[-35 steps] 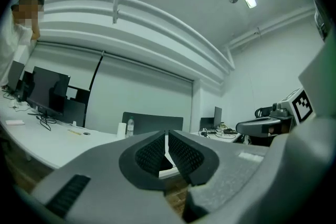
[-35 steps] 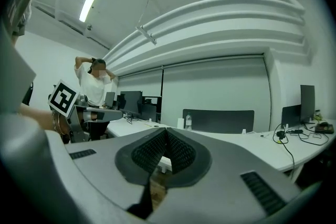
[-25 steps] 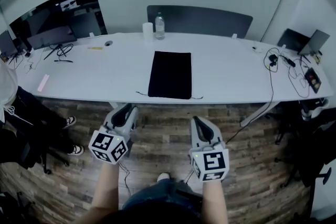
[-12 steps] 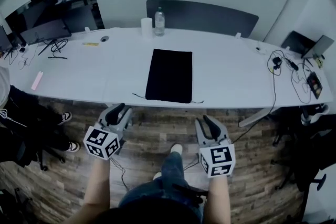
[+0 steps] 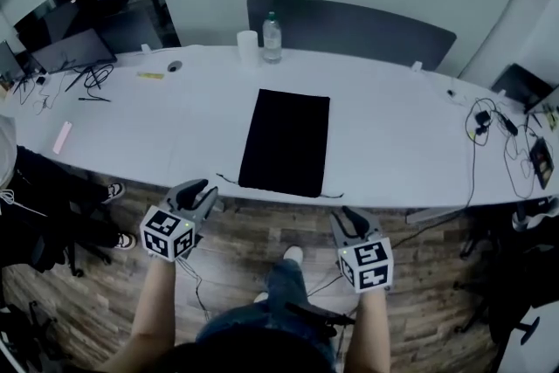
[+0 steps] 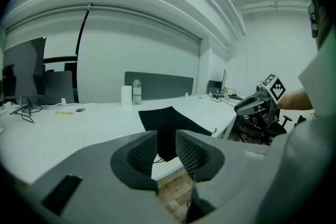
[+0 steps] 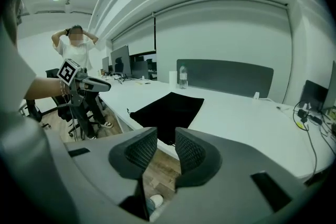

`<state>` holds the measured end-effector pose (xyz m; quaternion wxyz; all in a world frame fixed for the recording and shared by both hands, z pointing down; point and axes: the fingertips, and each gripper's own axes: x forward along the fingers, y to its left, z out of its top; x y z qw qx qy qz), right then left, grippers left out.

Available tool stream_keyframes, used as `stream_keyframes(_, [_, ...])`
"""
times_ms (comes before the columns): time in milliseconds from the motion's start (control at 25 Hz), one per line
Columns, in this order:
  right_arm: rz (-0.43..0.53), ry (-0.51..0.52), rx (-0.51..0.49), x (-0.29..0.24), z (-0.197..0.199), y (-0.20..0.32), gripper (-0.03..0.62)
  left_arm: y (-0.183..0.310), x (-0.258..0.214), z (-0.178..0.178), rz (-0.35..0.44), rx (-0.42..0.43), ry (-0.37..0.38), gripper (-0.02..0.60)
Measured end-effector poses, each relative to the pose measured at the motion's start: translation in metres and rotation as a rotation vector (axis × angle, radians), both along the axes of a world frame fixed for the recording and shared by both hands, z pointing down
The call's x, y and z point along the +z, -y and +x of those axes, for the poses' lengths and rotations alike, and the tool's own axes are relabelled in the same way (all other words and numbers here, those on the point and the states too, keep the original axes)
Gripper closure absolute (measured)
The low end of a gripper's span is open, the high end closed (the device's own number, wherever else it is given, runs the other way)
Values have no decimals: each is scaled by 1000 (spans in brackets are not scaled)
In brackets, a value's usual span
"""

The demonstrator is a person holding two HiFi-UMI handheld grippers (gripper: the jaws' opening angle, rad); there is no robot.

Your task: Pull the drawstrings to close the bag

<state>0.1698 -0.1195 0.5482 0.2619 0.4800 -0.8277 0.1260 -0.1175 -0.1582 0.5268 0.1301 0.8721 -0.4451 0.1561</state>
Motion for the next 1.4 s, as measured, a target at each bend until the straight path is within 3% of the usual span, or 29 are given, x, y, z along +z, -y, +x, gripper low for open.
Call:
stream_keyframes(240, [-104,-46,-106,39,20,41,475,37,40,7,-118,46,81,474])
stream_keyframes(640, [-265,-109,-255,93,28,75,456,62,109,5,-277,170,342,454])
stream_keyframes(880, [-321,-143,-310,112,25,76,446,70,131,3,-337,324,458,428])
stream_keyframes(1160, [-378,-230,-365,127,32,70,451,72,143,4,-371,515,514,423])
stream_keyframes(1400, [-387,-267,-410,130,30,70,457,74,155,-1,-378,605,549,420])
